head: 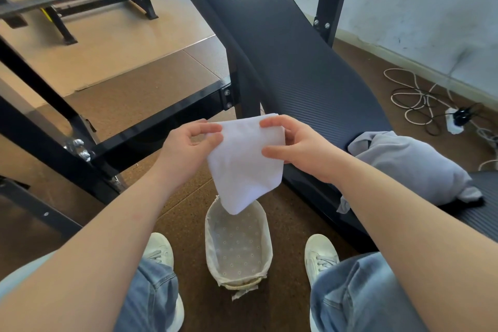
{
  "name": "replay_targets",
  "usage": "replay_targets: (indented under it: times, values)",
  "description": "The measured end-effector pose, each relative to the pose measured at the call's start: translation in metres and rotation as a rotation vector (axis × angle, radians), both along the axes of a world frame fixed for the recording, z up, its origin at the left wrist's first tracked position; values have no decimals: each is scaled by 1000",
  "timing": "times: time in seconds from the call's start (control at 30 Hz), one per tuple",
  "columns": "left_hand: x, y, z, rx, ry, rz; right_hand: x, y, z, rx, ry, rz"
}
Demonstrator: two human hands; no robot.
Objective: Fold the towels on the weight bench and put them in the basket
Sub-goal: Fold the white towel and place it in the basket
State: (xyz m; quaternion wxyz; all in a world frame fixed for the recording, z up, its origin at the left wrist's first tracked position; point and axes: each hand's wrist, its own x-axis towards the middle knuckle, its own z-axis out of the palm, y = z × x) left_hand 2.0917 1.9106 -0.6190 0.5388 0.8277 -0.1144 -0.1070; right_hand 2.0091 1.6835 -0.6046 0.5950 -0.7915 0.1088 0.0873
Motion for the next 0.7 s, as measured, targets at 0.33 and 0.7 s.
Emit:
replay_targets:
  times: [0.33,0.7]
  values:
    - [-3,3,-10,329,-326,-222,2,0,-1,-238,-33,-19]
    - [-8,2,-14,325,-393,-210,2,1,-13,-570,-76,13]
